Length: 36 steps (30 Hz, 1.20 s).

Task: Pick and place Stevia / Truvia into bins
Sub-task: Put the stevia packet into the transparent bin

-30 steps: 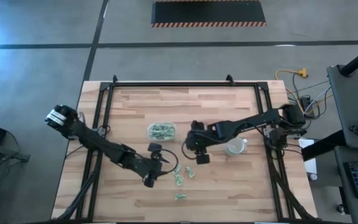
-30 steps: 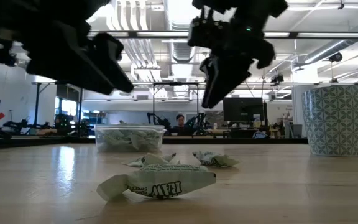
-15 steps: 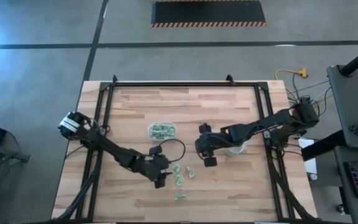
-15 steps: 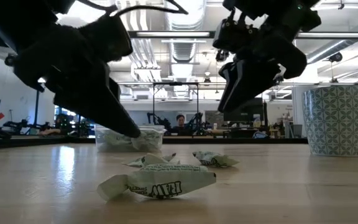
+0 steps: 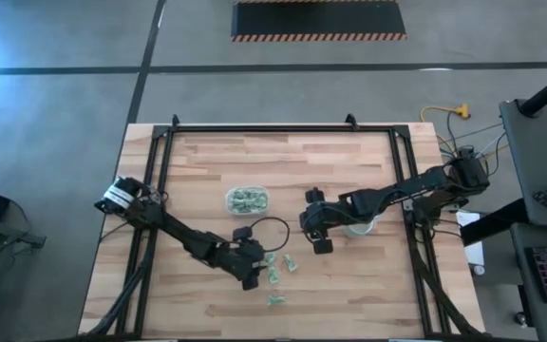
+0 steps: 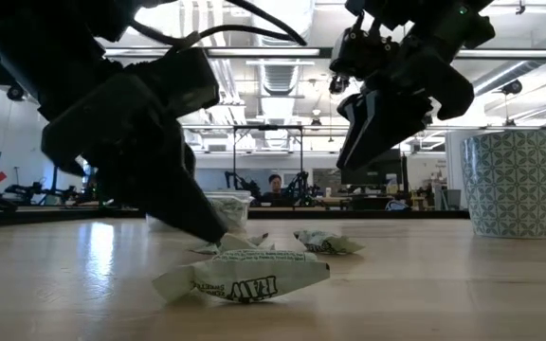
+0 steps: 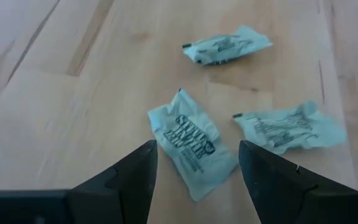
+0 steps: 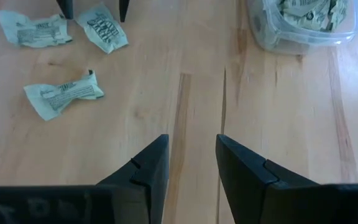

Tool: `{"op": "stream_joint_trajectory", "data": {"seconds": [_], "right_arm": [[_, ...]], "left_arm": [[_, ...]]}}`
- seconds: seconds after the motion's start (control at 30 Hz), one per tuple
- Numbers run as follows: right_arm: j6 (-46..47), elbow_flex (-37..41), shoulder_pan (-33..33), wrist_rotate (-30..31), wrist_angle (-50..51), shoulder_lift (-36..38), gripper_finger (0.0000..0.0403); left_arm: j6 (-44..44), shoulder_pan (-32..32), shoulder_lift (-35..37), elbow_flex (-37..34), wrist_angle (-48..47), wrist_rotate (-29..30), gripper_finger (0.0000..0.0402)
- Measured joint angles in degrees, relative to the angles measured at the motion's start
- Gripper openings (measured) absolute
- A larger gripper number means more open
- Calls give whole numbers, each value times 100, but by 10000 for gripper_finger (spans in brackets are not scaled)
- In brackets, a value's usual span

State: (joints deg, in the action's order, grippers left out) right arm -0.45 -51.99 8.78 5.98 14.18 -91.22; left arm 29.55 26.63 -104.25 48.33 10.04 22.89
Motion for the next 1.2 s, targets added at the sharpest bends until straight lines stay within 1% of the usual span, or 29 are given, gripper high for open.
{"op": "stream_joint_trajectory", "data": {"seconds": [0.13,0.23,0.33,0.6,0.63,0.7,0.83,0.93,1.0,1.1,1.2], "right_arm": [[-16,7,-4,2,-9,0,118],[-17,7,-4,2,-14,0,113],[-17,7,-4,2,-22,0,109],[-17,15,-4,4,-29,0,99],[-18,16,-4,4,-29,0,98],[-20,16,-4,4,-29,0,96],[-17,55,-4,5,-42,-1,96],[-20,80,-4,7,-45,-2,98],[-20,93,-4,7,-47,-2,98],[-66,119,-4,9,-153,-2,94],[-109,141,-4,9,-261,-2,90]], "left_arm": [[2,0,2,-6,-16,-56,206],[2,0,2,-10,-105,-187,186],[-1,0,2,-10,-210,-192,146],[-228,4,73,-10,-353,-285,14],[-274,4,101,-11,-425,-294,8],[-293,4,158,-13,-572,-290,7],[-297,4,449,-21,-1298,-282,4],[-296,1,821,-23,-1976,-45,2],[-299,0,1137,-23,-2461,257,1],[-298,-2,1621,-23,-3141,839,1],[-296,-37,2072,-40,-3801,1580,0]]}}
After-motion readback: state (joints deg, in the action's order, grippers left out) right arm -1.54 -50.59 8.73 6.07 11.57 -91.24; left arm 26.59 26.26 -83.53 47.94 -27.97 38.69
